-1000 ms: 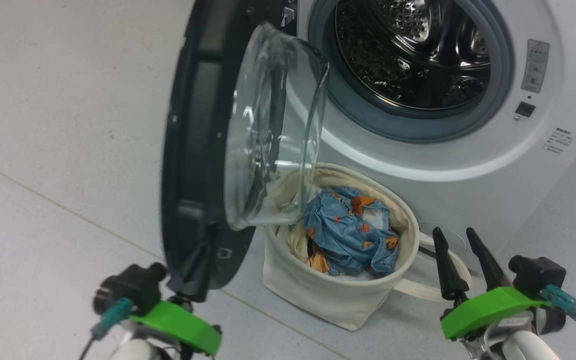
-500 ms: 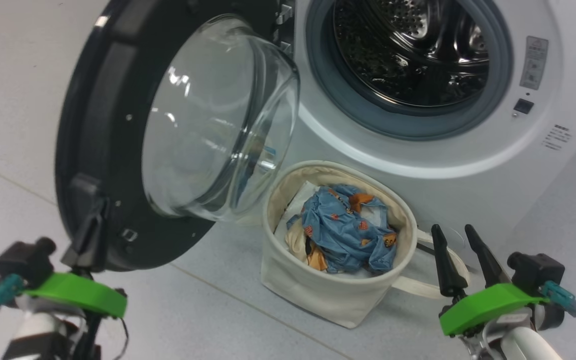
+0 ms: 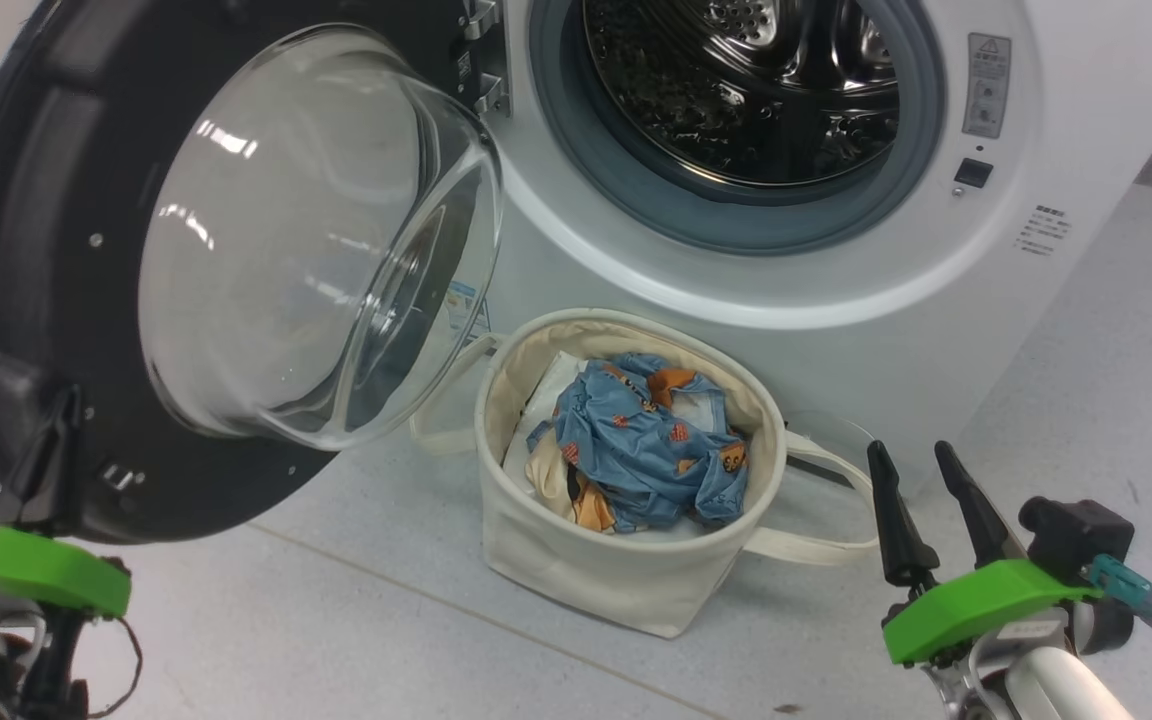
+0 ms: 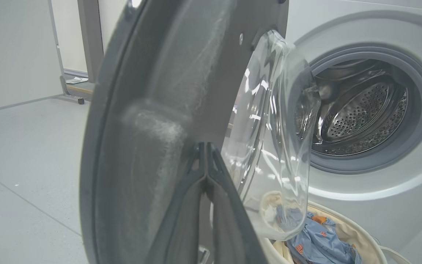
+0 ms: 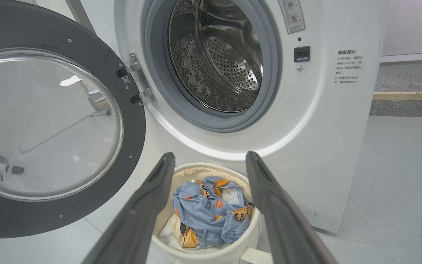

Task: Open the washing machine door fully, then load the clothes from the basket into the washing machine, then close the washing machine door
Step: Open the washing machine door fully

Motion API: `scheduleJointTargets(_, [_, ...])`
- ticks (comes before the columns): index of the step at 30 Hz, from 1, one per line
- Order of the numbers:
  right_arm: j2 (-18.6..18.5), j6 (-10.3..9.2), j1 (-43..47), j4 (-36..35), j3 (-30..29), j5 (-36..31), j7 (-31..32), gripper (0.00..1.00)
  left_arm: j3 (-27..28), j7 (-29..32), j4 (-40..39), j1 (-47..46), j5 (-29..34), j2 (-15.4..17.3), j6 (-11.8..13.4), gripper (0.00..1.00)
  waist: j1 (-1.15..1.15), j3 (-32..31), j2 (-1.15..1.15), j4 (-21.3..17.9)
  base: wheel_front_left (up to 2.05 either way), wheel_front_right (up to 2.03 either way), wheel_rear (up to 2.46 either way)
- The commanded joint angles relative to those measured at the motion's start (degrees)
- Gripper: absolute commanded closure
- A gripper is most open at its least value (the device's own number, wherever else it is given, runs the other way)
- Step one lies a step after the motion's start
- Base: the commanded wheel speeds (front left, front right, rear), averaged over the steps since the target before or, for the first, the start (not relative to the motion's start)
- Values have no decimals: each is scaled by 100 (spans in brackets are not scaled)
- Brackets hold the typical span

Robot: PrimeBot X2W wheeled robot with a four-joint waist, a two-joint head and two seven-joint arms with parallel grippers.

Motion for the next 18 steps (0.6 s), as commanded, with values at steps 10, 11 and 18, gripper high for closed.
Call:
scheduleJointTargets(10, [-64,5,-258,-134,92,-16,-72,0,487,-68,255,-489,-118,471,-27,100,0,-42,1,-9,0,0,0])
scheduleJointTargets(11, [-60,5,-256,-133,90,-15,-72,0,502,-68,224,-480,-106,464,-28,100,0,-46,1,5,0,0,0])
scheduleJointTargets(18, [-27,5,-219,-142,56,-24,-72,0,444,-69,-167,-311,64,417,-35,100,0,-51,1,110,0,0,0])
